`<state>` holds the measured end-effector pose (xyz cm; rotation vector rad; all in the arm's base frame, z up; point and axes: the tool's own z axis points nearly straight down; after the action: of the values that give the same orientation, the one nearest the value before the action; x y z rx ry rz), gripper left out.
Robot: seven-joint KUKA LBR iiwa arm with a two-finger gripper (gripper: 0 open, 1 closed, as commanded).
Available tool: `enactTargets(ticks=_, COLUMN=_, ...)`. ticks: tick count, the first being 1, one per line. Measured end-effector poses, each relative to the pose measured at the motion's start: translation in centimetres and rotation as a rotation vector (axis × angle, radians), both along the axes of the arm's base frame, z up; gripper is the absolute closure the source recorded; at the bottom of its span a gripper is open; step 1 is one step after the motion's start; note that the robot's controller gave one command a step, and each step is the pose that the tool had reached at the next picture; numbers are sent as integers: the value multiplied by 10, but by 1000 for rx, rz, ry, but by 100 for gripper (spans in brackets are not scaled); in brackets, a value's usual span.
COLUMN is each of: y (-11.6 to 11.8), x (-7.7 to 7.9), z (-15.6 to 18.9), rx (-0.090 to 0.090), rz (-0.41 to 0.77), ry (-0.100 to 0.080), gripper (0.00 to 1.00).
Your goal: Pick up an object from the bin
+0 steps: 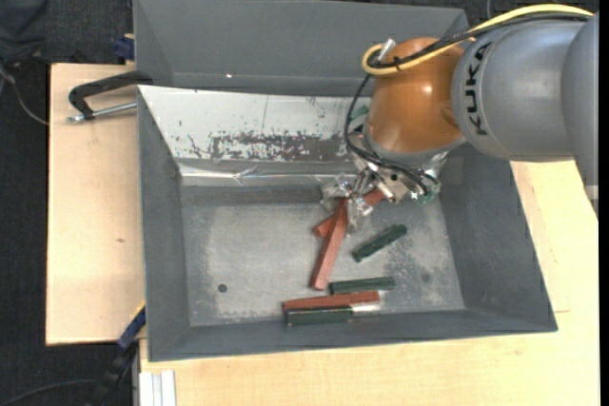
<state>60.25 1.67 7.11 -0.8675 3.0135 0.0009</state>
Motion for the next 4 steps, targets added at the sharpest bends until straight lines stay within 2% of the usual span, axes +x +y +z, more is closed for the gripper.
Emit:
enactTargets(ticks=1, y=0, x=-2, z=4, rx=0, rz=0, ry=6, gripper=100)
enactTargets(ticks=2, y=1, x=-3, z=24, rx=0, rz=0, ry=9, gripper=100)
enactTargets(ticks=3, y=1, x=0, z=42, rx=0, rz=0, ry=-1, gripper=100)
enactTargets(ticks=4, y=1, x=-1, z=63, rx=0, rz=-1, ry=1, gripper=100)
